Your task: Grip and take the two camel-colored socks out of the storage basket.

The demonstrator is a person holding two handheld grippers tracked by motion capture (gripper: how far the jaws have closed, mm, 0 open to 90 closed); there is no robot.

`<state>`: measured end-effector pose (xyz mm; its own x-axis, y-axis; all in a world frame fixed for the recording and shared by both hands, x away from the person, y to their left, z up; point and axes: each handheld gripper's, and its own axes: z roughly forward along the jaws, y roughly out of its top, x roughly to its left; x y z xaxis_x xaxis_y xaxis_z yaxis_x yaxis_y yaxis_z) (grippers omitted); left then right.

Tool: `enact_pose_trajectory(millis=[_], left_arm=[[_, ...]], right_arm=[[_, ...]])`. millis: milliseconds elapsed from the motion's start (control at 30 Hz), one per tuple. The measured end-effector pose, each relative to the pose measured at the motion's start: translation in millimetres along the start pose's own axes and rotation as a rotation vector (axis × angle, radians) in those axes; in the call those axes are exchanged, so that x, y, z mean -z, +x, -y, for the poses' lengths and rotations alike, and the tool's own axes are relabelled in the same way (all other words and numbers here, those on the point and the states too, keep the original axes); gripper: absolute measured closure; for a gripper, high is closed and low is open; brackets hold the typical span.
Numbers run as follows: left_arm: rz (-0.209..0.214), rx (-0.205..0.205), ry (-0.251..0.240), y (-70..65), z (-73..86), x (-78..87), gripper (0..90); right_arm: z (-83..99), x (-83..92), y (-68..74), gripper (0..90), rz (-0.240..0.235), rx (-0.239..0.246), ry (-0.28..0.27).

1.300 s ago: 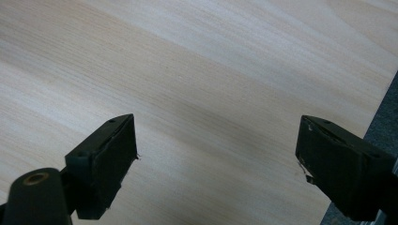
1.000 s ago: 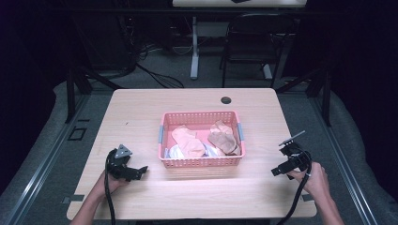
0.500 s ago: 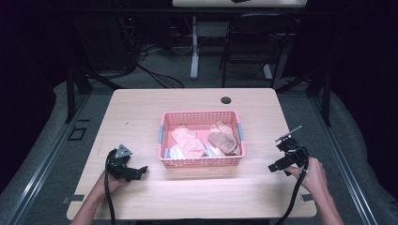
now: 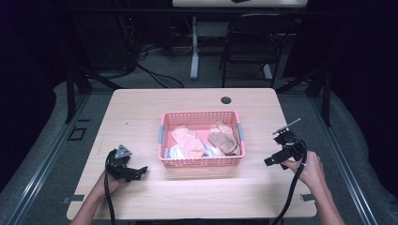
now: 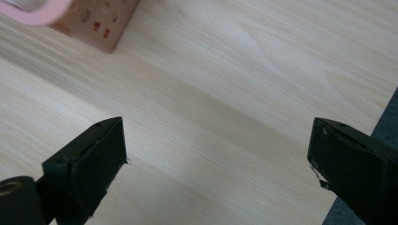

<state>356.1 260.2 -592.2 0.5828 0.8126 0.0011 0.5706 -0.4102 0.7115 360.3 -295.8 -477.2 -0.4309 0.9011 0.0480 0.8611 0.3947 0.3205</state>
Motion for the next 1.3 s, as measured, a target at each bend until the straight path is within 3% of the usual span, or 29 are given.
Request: enact_pose_trajectory(millis=[333,700,1000,1300], left_arm=[[0.0,-0.004,0.001,0.3,-0.1,0.1,0.0],[0.0,0.0,0.0,0.0,0.0,0.0,0.0],[0.0,0.0,0.0,0.0,0.0,0.0,0.0],[0.0,-0.001,-0.001,0.1,0.0,0.0,0.0]], right_arm=[[-23.2,18.8,13.2,7.5,-0.009,0.052,0.021],[-62.3,40.7,35.5,7.1,-0.013,0.095,-0.011],[-88.5,40.7,51.0,6.6,-0.015,0.14,0.015],[-117.8,27.8,75.3,1.0,-0.055,0.18,0.027]])
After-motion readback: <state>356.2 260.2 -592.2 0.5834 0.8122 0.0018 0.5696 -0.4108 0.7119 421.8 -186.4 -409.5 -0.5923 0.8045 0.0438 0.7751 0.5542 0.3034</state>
